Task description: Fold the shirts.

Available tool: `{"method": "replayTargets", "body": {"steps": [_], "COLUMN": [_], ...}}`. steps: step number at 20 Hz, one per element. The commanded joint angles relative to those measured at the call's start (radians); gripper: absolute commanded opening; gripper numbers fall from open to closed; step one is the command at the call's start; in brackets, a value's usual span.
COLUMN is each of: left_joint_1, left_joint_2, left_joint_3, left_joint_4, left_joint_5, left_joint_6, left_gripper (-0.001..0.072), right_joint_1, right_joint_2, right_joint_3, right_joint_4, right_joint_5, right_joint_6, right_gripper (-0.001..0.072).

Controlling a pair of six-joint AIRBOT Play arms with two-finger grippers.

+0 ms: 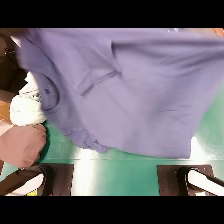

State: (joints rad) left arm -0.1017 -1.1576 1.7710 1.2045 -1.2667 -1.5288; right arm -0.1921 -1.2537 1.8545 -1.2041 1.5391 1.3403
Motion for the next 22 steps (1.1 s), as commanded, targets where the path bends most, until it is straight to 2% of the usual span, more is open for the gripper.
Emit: {"method": "replayTargets", "body": {"steps": [1,3,6,9,11,13,15,18,22], "left_joint_1": [0.001,0.001,0.001,0.001,0.009,0.039,0.089,0.125,0.122], "left_joint_2": [-0.249,-0.385,-0.517,-0.550,-0.550,-0.550,-0.550,-0.555,-0.555], "left_joint_3": [-0.069,-0.069,-0.069,-0.069,-0.060,-0.048,-0.048,-0.066,-0.171], "left_joint_4": [0.019,0.013,-0.019,-0.022,-0.023,-0.023,-0.032,-0.039,-0.047], "left_joint_5": [-0.035,0.054,0.220,0.396,0.447,0.408,0.304,0.141,0.132], "left_joint_6": [0.003,0.043,0.108,0.132,0.179,0.214,0.222,0.328,0.356], "left_gripper": [0.0026,0.0026,0.0026,0.0026,0.0026,0.0026,0.0026,0.0026,0.0026], "right_joint_1": [0.049,0.070,0.087,0.097,0.097,0.097,0.101,0.136,0.198], "right_joint_2": [-0.199,-0.308,-0.423,-0.471,-0.470,-0.469,-0.468,-0.444,-0.402], "right_joint_3": [-0.086,-0.088,-0.088,-0.088,-0.088,-0.089,-0.100,-0.195,-0.359], "right_joint_4": [-0.004,-0.004,-0.001,0.000,0.005,0.008,0.008,0.005,0.005], "right_joint_5": [0.067,0.015,-0.173,-0.350,-0.418,-0.398,-0.330,-0.316,-0.405], "right_joint_6": [0.004,0.003,0.003,0.005,0.005,0.005,0.005,0.005,0.015], "right_gripper": [0.0010,0.0010,0.0010,0.0010,0.0011,0.0010,0.0010,0.0010,0.0010]}}
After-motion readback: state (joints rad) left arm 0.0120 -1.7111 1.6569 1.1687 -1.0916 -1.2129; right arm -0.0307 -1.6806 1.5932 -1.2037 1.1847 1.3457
